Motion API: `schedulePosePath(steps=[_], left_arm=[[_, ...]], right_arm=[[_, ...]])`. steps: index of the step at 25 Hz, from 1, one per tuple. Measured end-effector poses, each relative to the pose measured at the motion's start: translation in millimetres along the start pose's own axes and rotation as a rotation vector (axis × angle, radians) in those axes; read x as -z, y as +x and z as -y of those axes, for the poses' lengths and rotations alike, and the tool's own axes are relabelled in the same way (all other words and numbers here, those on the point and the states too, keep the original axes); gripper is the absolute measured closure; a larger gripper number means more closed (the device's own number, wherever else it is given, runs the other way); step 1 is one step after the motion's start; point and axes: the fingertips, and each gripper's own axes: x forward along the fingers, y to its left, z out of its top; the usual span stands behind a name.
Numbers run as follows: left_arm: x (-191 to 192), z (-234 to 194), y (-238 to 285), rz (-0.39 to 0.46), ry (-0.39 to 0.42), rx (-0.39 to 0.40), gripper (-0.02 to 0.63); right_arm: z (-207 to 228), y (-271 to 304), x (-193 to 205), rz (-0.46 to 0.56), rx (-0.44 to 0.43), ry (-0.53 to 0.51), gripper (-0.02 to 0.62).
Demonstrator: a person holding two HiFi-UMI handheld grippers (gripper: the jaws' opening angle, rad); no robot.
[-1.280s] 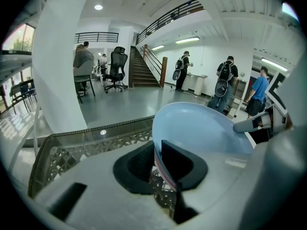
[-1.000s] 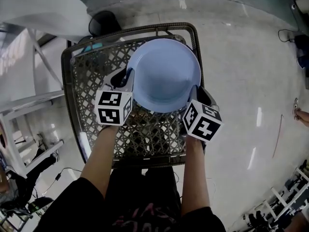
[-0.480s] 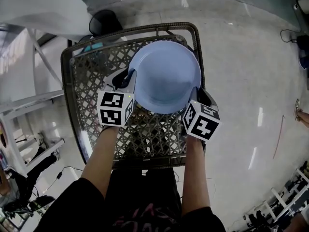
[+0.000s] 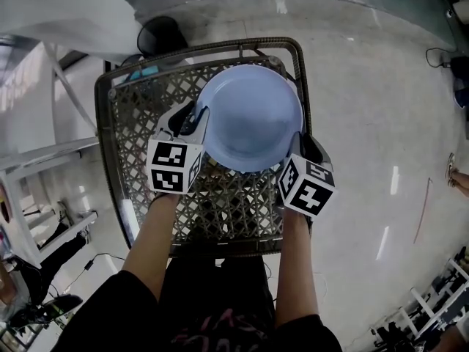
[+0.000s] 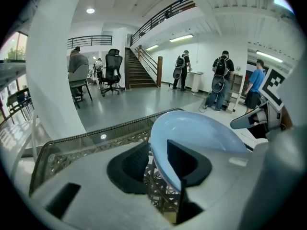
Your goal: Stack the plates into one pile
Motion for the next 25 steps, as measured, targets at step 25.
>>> schedulePosePath(steps=[25], left_arm=[[-23, 2, -54, 0.094, -0.032, 0.019, 0.609]], right_arm=[[-39, -44, -23, 0.153, -0.161, -0.027, 0.586]])
